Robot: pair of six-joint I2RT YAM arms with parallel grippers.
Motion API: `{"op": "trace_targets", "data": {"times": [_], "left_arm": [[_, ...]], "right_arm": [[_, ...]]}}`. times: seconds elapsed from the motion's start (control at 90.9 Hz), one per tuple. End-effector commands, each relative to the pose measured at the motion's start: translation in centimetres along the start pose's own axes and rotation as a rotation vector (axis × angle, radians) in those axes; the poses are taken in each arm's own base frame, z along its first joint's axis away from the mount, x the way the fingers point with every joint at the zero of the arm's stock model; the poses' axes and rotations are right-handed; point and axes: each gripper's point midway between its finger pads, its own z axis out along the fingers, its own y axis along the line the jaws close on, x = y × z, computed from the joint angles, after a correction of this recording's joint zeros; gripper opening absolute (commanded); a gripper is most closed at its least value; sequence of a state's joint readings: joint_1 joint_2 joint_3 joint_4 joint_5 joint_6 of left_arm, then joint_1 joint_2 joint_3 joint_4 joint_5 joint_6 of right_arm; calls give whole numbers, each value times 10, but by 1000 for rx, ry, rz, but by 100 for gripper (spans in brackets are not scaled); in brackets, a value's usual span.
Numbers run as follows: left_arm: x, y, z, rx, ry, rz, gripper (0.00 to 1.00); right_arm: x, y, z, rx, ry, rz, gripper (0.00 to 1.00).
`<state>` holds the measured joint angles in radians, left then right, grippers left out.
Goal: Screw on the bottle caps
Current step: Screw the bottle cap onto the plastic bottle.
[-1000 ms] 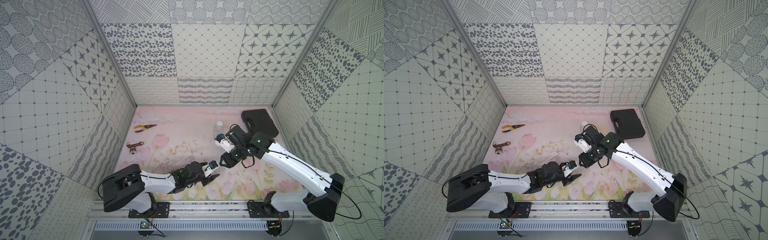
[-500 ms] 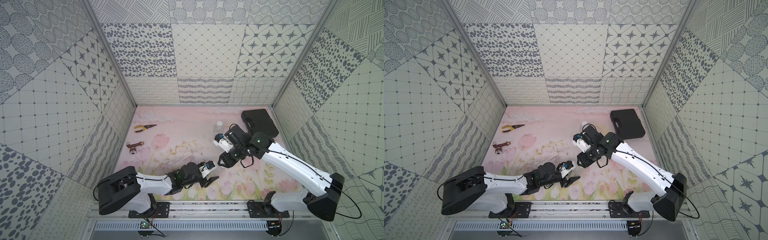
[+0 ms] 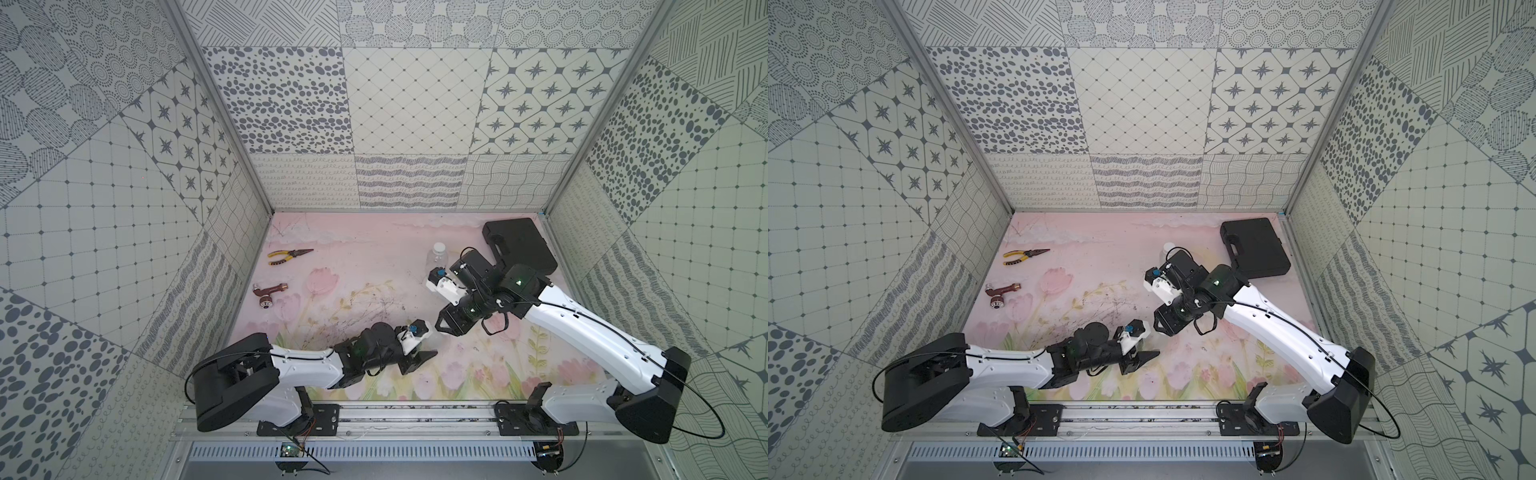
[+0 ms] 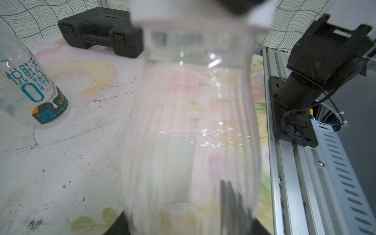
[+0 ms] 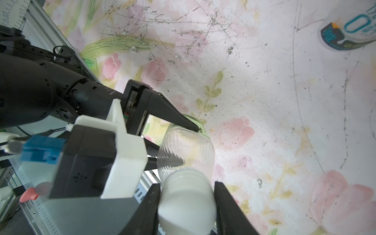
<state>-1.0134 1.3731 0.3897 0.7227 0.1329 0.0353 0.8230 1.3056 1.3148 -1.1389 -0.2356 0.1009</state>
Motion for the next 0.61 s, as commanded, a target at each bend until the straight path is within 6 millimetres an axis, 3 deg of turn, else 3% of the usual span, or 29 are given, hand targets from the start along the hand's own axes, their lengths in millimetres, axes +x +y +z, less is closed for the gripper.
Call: {"op": "trace_targets", "data": {"times": [0.0,0.099,0.286,0.44,0.594], "left_arm": [[-47,-14,-6,95,-188,16,46],[-48,-21,-9,146,-202,7,47],[-66,-10,-17,104,-298,-48,48],[-71,1,-16,54,-321,-89,47],[-72,5,-14,34,-320,-98,47]], "right_arm": [[2,-5,-19,55,-60,-136,39],[-3,-12,-37,97,-144,-161,50],[-26,2,-58,-1,-403,-103,51],[-41,9,-67,-75,-613,-33,53],[-44,6,-63,-90,-708,-6,54]]}}
